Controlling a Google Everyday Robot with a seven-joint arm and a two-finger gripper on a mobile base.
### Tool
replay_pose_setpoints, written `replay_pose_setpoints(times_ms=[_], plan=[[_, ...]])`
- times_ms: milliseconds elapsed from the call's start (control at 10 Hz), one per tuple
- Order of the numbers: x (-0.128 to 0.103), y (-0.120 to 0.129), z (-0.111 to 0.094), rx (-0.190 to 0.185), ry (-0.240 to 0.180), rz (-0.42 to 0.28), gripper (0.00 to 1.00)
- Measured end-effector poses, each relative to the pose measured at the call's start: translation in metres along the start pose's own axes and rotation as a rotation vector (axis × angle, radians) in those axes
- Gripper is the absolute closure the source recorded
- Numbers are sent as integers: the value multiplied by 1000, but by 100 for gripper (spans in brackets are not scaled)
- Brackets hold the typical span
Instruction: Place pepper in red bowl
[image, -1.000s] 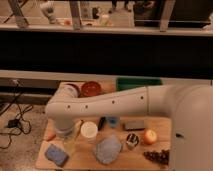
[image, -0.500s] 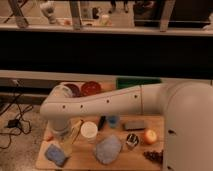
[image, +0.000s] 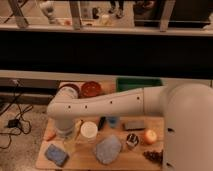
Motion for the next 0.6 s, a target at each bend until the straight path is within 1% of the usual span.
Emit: replay_pose_setpoints(times_ms=[200,400,600], plan=[[-15,-27,10,-13,0,-23,20],[-32,-63,20,-32,3,-59,20],[-32,-85,24,-47,7,-79,20]])
